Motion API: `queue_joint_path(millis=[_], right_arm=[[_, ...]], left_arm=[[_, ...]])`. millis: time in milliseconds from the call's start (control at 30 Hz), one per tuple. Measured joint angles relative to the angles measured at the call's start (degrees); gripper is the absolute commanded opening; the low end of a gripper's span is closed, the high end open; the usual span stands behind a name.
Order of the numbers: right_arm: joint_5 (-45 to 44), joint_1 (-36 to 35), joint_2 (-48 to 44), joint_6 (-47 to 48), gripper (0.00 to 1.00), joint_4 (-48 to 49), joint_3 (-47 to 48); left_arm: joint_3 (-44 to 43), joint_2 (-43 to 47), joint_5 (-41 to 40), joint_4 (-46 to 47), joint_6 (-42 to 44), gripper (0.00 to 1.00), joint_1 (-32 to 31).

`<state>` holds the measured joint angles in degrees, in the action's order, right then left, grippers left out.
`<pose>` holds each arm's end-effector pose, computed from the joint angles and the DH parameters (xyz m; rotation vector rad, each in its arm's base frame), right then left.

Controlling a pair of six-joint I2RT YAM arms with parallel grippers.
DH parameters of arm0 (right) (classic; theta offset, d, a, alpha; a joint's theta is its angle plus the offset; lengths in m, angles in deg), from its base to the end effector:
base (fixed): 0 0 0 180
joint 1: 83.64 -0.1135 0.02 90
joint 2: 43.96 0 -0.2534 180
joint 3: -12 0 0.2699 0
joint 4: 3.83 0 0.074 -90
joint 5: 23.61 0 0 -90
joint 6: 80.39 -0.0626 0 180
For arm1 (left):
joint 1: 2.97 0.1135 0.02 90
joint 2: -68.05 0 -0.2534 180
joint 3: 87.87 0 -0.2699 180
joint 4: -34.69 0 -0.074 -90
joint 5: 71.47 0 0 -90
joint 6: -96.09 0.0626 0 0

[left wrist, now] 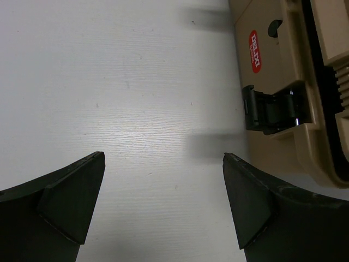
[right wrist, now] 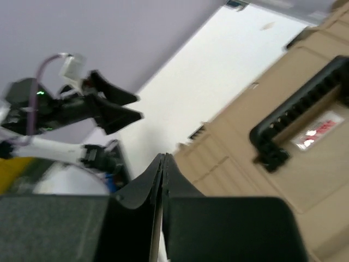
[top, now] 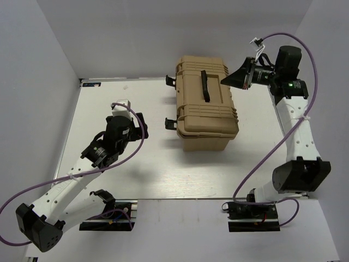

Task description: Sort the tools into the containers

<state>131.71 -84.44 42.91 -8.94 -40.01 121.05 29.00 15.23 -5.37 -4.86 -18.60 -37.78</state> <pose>0.3524 0.0618 0.4442 -0.5612 1.7558 1.2578 0.2172 -0.1201 0.2996 -0.0717 2.0393 -0.2170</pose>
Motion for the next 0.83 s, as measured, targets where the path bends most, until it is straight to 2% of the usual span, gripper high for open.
queue_joint_path(millis=[67, 100, 133, 167, 233, 300, 333, 533, 667, 833], right_arm=[[-6.8, -0.83, -1.9, 4.02, 0.18, -3.85, 2.43], [-10.32, -1.11, -2.91, 5.95, 0.29, -5.29, 3.43], [-14.95, -1.44, -3.78, 8.04, 0.61, -7.13, 3.98], [-19.28, -1.86, -5.77, 9.46, 0.71, -8.57, 4.59], [-27.54, -2.01, -8.46, 13.03, 0.82, -10.62, 3.74], [-35.76, -1.95, -10.82, 16.04, 0.84, -12.11, 0.59], [-39.21, -1.92, -11.76, 17.42, 0.9, -12.76, -1.84], [-55.41, -1.84, -15.56, 22.01, 0.9, -14.27, -23.12], [-62.58, -1.29, -20.22, 21.81, 0.9, -13.22, -30.12], [-66.1, -1.44, -28.44, 22.03, 0.9, -12.63, -36.15]], left_arm=[[0.0, -0.02, 0.04, 0.0, -0.02, 0.99, 0.0], [0.0, -0.09, 0.15, 0.02, -0.02, 0.99, 0.0], [0.0, -0.28, 0.33, 0.07, -0.02, 0.99, 0.0], [-0.02, -0.61, 0.57, 0.22, 0.07, 0.99, 0.0], [-0.07, -1.46, 1.84, 0.76, 1.05, 0.99, 0.0], [-0.07, -2.14, 3.54, 1.49, 2.91, 0.99, 0.0], [-0.07, -2.27, 4.22, 1.81, 3.82, 0.99, 0.0], [-0.13, -2.49, 7.26, 2.95, 9.97, 0.99, 0.0], [0.74, -2.56, 7.43, 4.24, 12.55, 0.99, 0.0], [4.79, -1.9, 7.23, 5.09, 14.34, 0.99, 0.0]])
